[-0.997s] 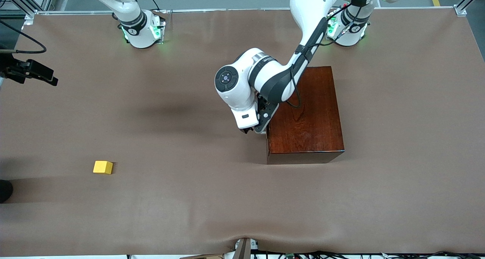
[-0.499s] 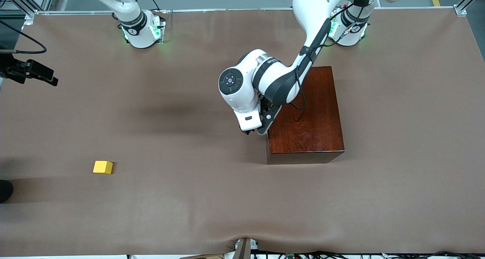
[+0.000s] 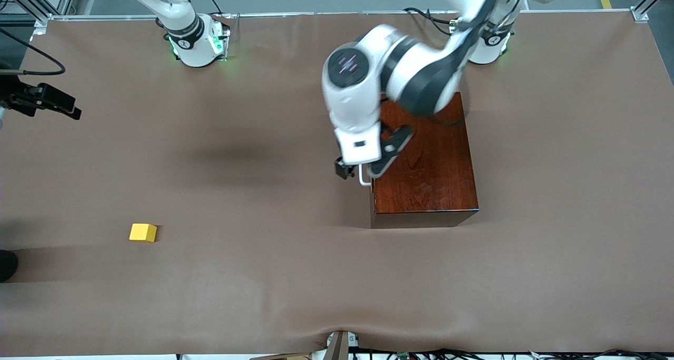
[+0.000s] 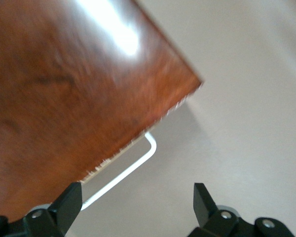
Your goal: Open drawer, take yellow block, close drawer
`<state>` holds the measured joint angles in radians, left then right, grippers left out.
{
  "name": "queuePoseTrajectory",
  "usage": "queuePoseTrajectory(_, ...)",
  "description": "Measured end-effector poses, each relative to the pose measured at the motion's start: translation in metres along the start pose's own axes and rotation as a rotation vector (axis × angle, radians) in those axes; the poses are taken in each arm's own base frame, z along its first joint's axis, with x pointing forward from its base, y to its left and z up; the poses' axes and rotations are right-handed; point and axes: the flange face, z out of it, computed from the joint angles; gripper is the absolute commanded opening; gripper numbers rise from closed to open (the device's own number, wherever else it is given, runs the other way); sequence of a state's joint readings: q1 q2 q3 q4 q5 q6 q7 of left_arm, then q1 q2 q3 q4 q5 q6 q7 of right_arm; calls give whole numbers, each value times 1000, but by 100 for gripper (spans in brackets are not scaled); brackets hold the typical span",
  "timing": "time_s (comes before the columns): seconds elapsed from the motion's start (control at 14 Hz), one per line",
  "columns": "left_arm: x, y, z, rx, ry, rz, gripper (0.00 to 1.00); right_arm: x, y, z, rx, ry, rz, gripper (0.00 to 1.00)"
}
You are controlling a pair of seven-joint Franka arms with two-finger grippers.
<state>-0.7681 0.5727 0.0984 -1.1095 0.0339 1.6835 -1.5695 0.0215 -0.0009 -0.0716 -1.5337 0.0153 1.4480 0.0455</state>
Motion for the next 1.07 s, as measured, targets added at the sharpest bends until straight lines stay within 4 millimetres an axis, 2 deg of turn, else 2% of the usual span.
queuePoseTrajectory(0.07,30,-13,-28,-5,-6,23,100,0,0,0,0,0,0,100)
queuePoseTrajectory(0.21,95,-44,-72,1,-19,91,100,0,0,0,0,0,0,100)
queuePoseTrajectory(0.36,155,-77,-101,7,-31,175,100,0,0,0,0,0,-1,100)
queuePoseTrajectory(0.5,208,-112,-120,27,-49,272,100,0,-1,0,0,0,-2,100)
queuePoseTrajectory(0.64,255,-146,-130,39,-67,370,100,0,-1,0,0,0,-3,100)
queuePoseTrajectory(0.78,291,-175,-130,46,-85,450,100,0,-2,0,0,0,-5,100)
queuePoseTrajectory(1.07,332,-222,-113,67,-138,564,100,0,-3,0,0,0,-6,100)
